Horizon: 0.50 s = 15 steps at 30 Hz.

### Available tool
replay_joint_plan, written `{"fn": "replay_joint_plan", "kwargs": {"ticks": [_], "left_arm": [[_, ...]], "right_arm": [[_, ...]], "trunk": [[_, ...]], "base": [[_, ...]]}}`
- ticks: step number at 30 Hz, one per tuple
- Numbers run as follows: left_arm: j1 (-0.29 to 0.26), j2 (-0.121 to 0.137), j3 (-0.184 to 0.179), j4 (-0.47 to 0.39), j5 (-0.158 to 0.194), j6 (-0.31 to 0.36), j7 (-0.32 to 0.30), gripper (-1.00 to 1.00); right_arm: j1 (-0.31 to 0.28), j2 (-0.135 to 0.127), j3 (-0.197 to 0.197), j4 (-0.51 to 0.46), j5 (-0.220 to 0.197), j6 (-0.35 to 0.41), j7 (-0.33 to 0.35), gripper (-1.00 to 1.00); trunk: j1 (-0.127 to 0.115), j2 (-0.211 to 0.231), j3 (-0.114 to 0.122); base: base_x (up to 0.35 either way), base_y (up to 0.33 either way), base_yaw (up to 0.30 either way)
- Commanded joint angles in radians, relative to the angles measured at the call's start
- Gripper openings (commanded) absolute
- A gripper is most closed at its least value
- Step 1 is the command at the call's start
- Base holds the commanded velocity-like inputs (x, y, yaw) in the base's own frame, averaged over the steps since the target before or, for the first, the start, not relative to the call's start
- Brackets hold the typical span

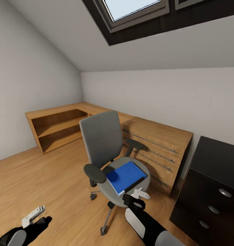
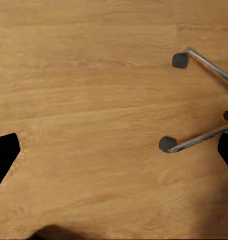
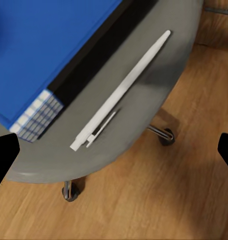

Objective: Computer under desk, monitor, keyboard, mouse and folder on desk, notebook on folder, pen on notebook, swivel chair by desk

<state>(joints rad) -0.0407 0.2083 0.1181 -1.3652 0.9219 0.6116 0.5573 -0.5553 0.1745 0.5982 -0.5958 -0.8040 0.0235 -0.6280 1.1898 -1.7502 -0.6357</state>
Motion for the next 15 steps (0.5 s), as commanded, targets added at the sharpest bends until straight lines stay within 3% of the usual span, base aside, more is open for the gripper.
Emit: {"fn": "replay_joint_plan", "kwargs": {"ticks": [1,2,3,7,15], "left_arm": [[-0.001,-0.001,-0.004,0.051,-0.021,-0.008,0.008,1.0],[-0.001,-0.003,-0.013,0.099,-0.078,-0.042,0.007,1.0],[-0.001,-0.009,-0.039,0.147,-0.183,-0.177,0.003,1.0],[-0.001,-0.021,-0.084,0.154,-0.202,-0.209,0.004,1.0],[-0.001,-0.042,-0.096,0.158,-0.205,-0.216,0.008,1.0]], "right_arm": [[-0.001,0.0,0.003,-0.001,-0.001,-0.003,-0.007,1.0],[-0.001,0.0,0.001,0.0,-0.001,-0.007,-0.009,1.0],[-0.001,0.0,-0.001,0.001,0.0,-0.009,-0.01,1.0],[-0.001,0.0,-0.001,0.001,0.0,-0.01,-0.009,1.0],[-0.001,0.0,-0.001,0.002,0.002,-0.013,-0.006,1.0]], "trunk": [[0.004,-0.008,-0.004],[0.008,-0.015,-0.007],[0.012,-0.022,-0.01],[0.027,-0.05,-0.023],[0.058,-0.106,-0.048]], "base": [[0.0,0.0,0.0],[0.0,0.0,0.0],[0.0,0.0,0.0],[0.0,0.0,0.0],[0.0,0.0,0.0]]}}
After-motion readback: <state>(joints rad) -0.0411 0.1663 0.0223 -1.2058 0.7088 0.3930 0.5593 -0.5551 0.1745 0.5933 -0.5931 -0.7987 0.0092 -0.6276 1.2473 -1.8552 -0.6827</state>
